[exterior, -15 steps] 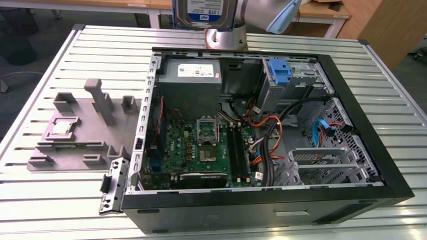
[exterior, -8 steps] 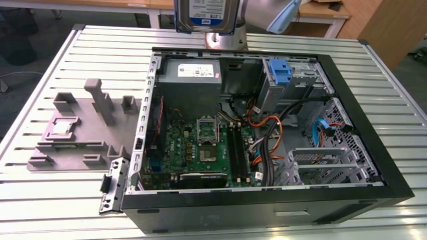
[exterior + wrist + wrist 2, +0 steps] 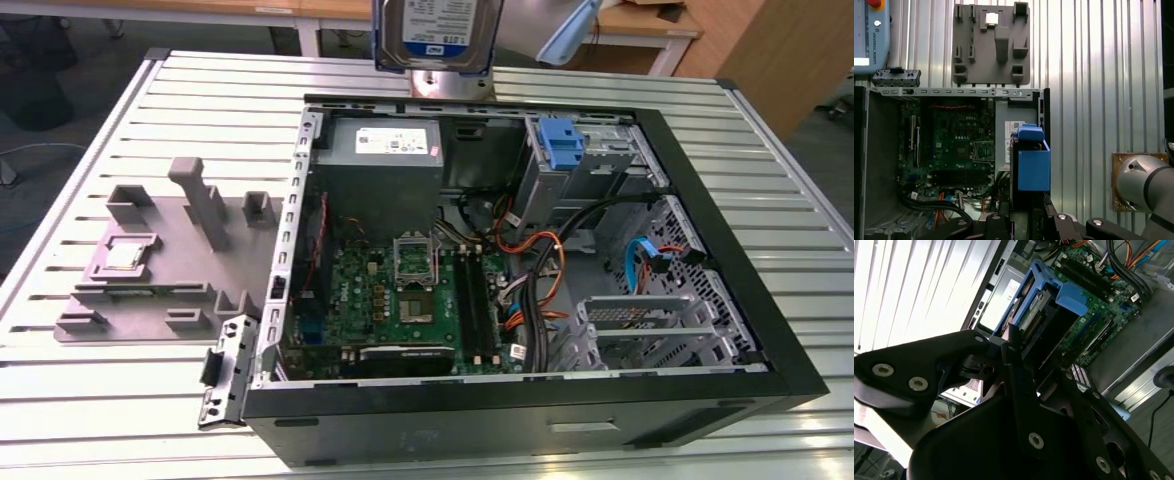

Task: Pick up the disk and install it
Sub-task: 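Pick up the disk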

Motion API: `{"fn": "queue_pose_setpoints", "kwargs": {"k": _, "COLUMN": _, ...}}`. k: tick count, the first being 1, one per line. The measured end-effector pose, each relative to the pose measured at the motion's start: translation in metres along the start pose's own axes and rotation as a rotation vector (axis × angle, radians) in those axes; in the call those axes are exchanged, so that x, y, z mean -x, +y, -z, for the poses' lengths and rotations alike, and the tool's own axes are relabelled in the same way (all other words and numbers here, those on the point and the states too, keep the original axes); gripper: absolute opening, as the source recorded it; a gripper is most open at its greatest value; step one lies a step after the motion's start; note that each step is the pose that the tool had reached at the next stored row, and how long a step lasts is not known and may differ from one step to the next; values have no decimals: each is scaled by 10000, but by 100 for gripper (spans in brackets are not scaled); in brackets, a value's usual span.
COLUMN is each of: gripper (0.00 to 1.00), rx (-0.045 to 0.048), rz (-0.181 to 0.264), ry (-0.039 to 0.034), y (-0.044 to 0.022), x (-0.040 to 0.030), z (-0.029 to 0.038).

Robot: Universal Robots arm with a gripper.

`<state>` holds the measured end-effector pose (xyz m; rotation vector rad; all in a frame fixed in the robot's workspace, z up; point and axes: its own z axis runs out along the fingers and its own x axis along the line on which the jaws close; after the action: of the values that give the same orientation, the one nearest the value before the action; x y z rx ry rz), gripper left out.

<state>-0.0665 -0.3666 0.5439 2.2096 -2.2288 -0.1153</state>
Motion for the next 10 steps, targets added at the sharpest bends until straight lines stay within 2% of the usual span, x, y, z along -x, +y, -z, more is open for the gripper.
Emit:
{"fn": "queue_pose_setpoints", "kwargs": {"k": 3, "gripper": 35, "rx": -2, "rz": -1, "ry": -3, "y": -35, "x": -5, "z": -20}}
{"fn": "queue_pose_setpoints", "kwargs": {"k": 10, "gripper": 35, "rx": -6, "rz": -1, "ry": 0, "y": -48, "x": -36, "z": -92}}
